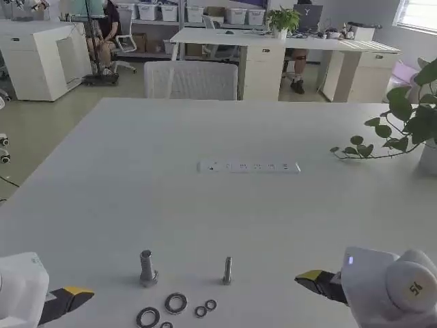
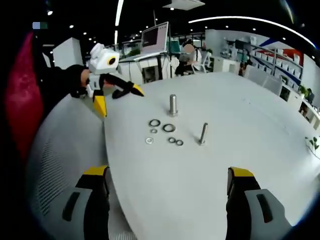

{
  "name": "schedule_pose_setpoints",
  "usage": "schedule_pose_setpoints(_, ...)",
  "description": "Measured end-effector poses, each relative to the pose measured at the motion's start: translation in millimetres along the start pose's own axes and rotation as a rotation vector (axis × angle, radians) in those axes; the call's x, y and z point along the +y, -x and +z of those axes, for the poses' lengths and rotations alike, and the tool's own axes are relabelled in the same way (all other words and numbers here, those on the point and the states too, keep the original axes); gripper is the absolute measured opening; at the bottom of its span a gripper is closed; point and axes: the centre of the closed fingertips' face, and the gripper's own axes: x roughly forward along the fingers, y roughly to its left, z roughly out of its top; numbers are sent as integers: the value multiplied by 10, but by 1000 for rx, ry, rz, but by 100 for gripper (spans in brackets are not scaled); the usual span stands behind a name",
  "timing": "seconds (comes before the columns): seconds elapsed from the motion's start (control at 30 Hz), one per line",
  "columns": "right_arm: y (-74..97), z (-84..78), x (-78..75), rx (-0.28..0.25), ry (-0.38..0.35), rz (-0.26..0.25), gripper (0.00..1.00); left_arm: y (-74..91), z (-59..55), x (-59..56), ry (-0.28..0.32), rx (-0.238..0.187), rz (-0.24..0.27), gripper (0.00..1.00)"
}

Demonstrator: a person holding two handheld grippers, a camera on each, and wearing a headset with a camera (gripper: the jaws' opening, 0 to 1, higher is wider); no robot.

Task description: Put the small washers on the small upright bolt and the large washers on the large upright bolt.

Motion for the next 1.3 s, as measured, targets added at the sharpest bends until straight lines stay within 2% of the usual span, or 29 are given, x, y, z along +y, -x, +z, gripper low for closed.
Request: schedule_pose_setpoints(1.3,10,1,-18,5,4,-5,98,-1,2,-13,-1,1,-4,100)
